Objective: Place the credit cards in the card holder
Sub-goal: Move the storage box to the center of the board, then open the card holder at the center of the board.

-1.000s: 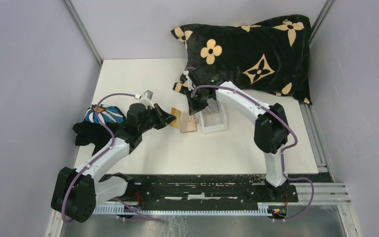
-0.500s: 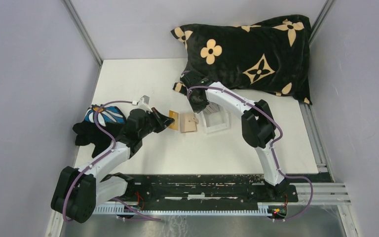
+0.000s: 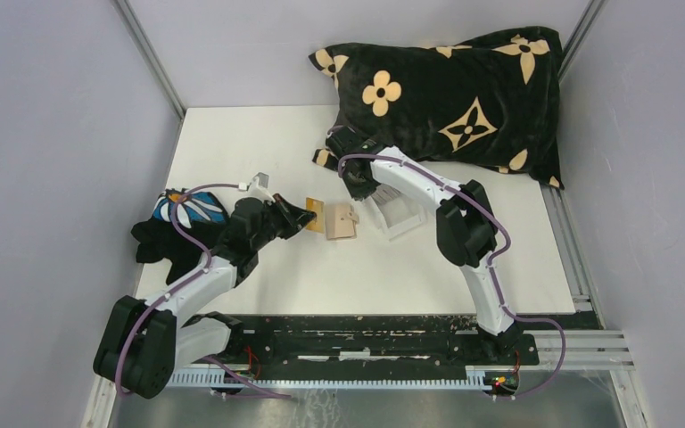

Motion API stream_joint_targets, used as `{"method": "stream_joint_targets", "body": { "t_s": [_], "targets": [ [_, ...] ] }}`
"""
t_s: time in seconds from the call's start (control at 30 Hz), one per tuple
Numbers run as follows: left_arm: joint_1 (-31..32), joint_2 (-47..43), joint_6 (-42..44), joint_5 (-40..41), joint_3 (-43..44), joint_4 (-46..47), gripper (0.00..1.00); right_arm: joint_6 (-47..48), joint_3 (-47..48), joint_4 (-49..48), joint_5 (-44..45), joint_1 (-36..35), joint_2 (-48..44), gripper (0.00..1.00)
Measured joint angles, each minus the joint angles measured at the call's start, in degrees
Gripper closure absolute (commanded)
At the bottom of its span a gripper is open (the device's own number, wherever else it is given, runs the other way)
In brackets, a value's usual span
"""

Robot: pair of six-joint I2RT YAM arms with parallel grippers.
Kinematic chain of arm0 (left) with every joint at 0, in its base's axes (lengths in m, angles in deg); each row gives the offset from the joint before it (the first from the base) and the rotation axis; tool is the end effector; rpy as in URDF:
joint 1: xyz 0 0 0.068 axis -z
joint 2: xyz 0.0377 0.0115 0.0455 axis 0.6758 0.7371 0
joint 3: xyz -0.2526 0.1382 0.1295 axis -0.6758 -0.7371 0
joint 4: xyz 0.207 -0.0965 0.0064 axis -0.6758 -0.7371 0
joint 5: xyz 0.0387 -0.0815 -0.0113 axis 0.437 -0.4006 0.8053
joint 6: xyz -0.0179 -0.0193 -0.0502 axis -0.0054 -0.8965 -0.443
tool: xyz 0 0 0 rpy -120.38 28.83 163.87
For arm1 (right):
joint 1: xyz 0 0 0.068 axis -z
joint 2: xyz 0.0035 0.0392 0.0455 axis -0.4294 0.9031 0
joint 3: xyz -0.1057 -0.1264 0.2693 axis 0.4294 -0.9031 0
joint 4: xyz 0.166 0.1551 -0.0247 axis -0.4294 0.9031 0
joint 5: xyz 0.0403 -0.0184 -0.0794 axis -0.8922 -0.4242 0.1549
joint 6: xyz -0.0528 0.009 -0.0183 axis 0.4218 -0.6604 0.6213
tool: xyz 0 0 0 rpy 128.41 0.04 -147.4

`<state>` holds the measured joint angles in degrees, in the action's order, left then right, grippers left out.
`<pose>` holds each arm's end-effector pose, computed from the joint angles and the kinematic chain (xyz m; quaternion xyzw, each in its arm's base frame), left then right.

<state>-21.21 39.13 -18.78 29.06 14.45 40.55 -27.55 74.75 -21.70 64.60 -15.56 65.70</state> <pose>0.1748 -0.0775 0.2658 -0.1431 0.8064 -0.4040 0.4073 0.3558 0.2970 0.2660 -0.1883 0.9569 -0.0120 0.2207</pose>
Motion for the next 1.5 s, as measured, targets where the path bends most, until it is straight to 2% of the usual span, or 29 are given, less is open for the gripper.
{"method": "stream_joint_targets", "body": {
  "t_s": [0.1, 0.23, 0.47, 0.63, 0.9, 1.3, 1.43, 1.5],
  "targets": [
    [0.0, 0.0, -0.9, 0.0, -0.7, 1.4, 0.97, 0.1, -0.3, -1.1, -2.2, 0.0, -0.2, 0.67],
    [0.0, 0.0, -2.3, 0.0, -2.4, 3.4, 0.97, -1.0, -4.6, -4.1, -8.6, 0.1, -3.2, 0.62],
    [0.0, 0.0, -6.0, 0.0, -5.4, 8.5, 0.97, -7.0, -15.1, -11.7, -20.0, 0.4, -13.5, 0.60],
    [0.0, 0.0, -9.1, -0.1, -8.1, 13.5, 0.97, -14.5, -24.4, -21.7, -29.7, 1.6, -19.7, 0.59],
    [-0.1, 1.5, -13.6, -1.2, -9.6, 20.5, 0.97, -26.2, -34.6, -36.3, -40.7, 3.9, -20.6, 0.57],
    [-0.2, 4.0, -17.8, -2.6, -10.0, 26.2, 0.97, -36.5, -38.8, -50.0, -47.7, 4.3, -20.6, 0.57],
    [-0.2, 5.2, -19.1, -2.8, -10.1, 28.0, 0.97, -38.9, -40.1, -53.3, -48.9, 4.3, -20.6, 0.60],
    [-0.4, 6.2, -19.9, -2.8, -10.1, 29.2, 0.97, -40.3, -41.0, -55.4, -49.6, 4.5, -20.4, 0.67]
  ]
}}
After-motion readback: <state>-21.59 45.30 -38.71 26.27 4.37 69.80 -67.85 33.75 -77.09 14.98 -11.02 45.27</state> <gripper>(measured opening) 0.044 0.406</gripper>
